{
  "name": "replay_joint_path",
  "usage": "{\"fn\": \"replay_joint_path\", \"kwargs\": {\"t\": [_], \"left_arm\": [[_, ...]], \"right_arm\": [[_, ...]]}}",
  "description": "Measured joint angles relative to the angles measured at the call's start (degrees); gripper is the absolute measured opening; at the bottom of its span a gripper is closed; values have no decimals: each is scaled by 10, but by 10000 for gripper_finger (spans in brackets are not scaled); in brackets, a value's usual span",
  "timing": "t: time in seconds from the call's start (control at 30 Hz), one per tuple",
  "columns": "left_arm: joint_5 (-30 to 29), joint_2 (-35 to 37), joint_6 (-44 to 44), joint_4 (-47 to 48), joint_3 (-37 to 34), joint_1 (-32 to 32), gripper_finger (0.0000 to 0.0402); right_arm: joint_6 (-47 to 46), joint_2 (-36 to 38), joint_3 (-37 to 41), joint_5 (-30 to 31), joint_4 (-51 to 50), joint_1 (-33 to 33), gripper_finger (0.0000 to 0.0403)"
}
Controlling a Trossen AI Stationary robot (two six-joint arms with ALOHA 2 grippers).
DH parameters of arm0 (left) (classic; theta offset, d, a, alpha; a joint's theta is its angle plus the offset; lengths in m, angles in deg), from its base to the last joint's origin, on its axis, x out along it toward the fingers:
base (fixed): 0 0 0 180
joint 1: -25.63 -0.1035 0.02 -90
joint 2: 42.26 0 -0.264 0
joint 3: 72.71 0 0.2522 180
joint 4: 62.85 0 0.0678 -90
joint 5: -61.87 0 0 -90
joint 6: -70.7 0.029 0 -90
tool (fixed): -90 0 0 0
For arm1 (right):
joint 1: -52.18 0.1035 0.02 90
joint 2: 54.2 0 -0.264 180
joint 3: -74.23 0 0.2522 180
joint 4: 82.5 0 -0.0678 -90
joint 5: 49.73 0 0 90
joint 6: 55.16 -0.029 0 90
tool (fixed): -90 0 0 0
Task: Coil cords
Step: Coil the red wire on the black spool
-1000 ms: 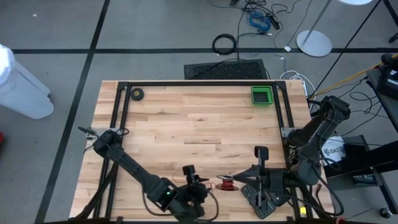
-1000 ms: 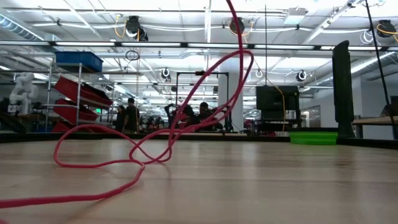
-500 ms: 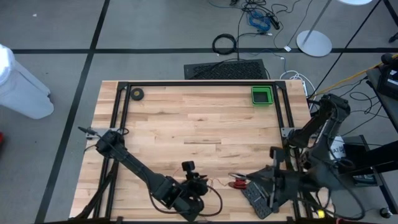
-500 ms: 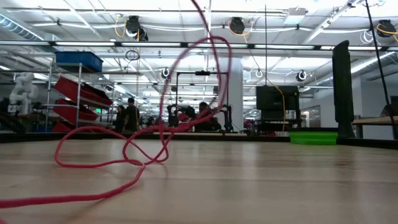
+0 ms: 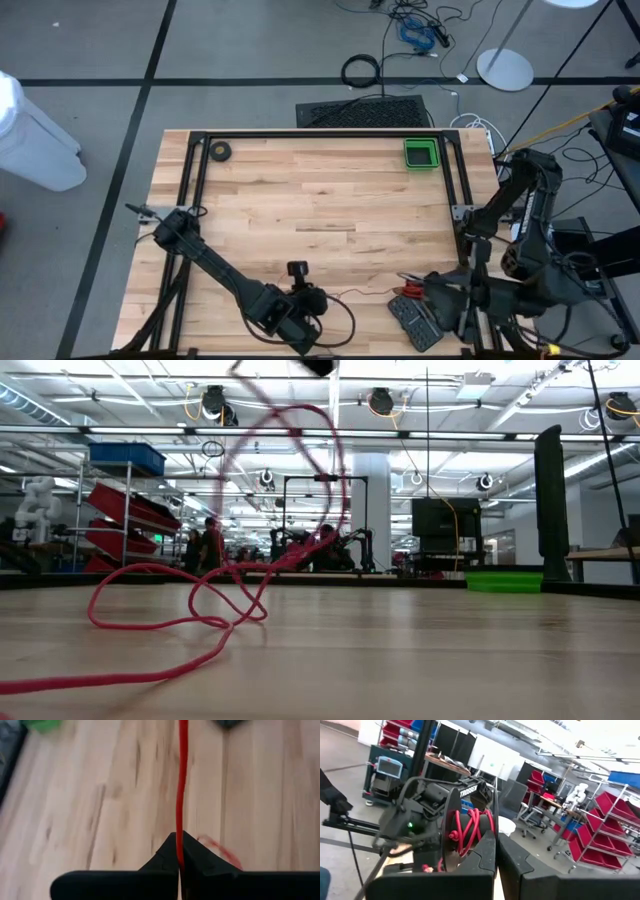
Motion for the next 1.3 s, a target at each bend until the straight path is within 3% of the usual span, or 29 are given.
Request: {"fn": "replay_joint_path", "kwargs": {"t": [0.27,0.4,0.53,0.73,0.97,1.13,1.23,1.3], "left_arm": [[10,1,-115,129,0,4,6],[18,1,-127,117,0,14,18],[27,1,-126,104,0,26,55],[78,5,-107,70,1,52,107],[77,6,-102,76,42,77,123],[-3,6,-46,75,86,93,123],[-97,6,-11,63,111,100,123],[-190,6,13,45,123,107,123]], "right_arm": [[2,0,0,3,24,33,0],[1,0,0,3,24,35,0],[1,0,0,6,24,35,0],[3,0,0,76,21,35,0],[-2,0,0,76,13,30,0],[-22,0,0,72,-16,13,0],[-33,0,0,62,-31,-1,0],[-38,0,0,29,-39,-10,0]]}}
